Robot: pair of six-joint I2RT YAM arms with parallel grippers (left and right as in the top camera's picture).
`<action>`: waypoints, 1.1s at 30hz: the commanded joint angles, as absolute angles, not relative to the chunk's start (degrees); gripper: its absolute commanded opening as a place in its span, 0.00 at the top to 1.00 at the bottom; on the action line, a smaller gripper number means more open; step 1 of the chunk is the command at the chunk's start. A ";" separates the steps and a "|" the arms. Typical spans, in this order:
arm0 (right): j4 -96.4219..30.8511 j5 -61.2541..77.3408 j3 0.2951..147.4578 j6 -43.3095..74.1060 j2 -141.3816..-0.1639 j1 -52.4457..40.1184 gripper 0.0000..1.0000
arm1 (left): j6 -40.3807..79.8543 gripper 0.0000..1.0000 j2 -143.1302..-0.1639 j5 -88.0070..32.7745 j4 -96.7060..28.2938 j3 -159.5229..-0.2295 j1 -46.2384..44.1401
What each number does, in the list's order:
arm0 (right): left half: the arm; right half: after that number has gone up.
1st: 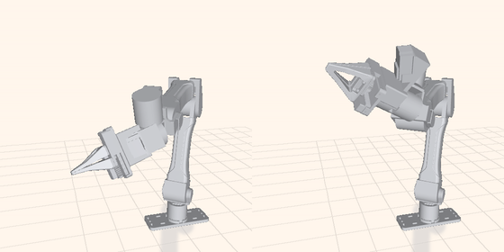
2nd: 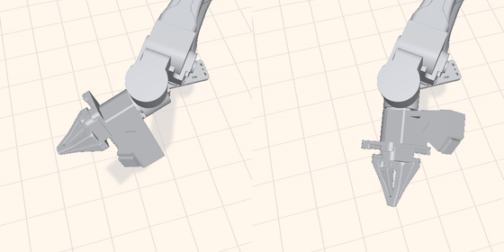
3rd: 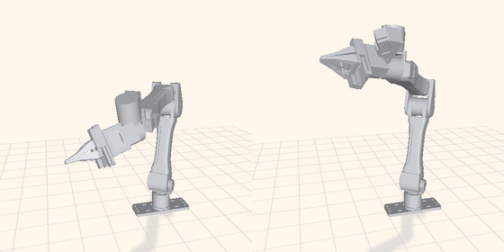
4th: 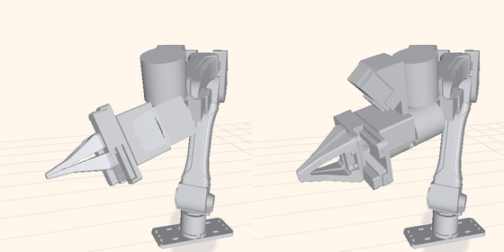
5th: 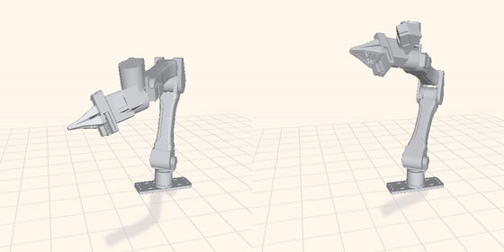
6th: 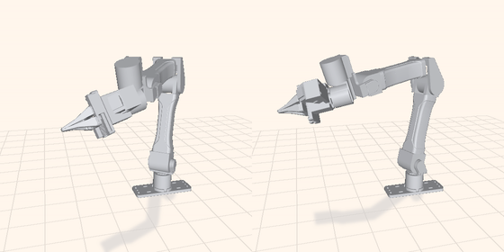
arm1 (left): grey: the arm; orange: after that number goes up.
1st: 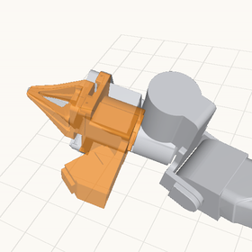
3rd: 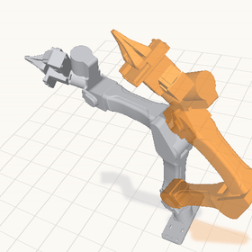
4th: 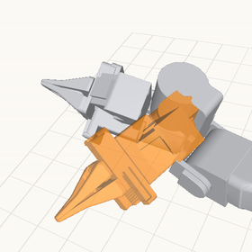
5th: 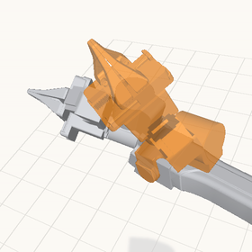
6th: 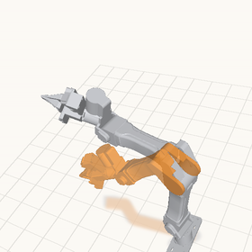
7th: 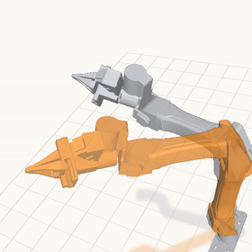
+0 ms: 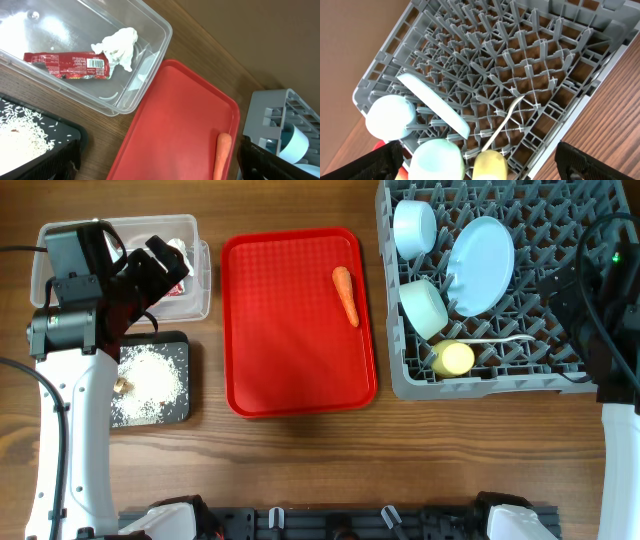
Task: Sort waste into correct bins and load items into the dishwasher rack
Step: 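Withdraw right gripper from the rack to the right side, then reach left gripper to the orange carrot on the red tray and grasp it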
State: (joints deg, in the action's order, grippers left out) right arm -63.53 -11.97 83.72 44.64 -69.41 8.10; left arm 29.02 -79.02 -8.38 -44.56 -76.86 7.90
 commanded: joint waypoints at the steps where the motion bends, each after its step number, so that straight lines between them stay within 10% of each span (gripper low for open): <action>1: -63.44 -13.39 83.50 43.62 -69.71 8.34 0.00 | 29.17 0.00 -79.20 -7.92 -44.60 -77.28 8.16; 19: -65.65 -14.20 83.50 43.46 -69.91 8.34 0.01 | 32.23 0.00 -95.39 -9.06 -20.21 -78.13 -13.41; 33: -67.85 -14.20 83.50 43.46 -69.91 8.34 0.00 | 23.88 0.00 -125.64 0.56 -34.35 -106.87 -26.15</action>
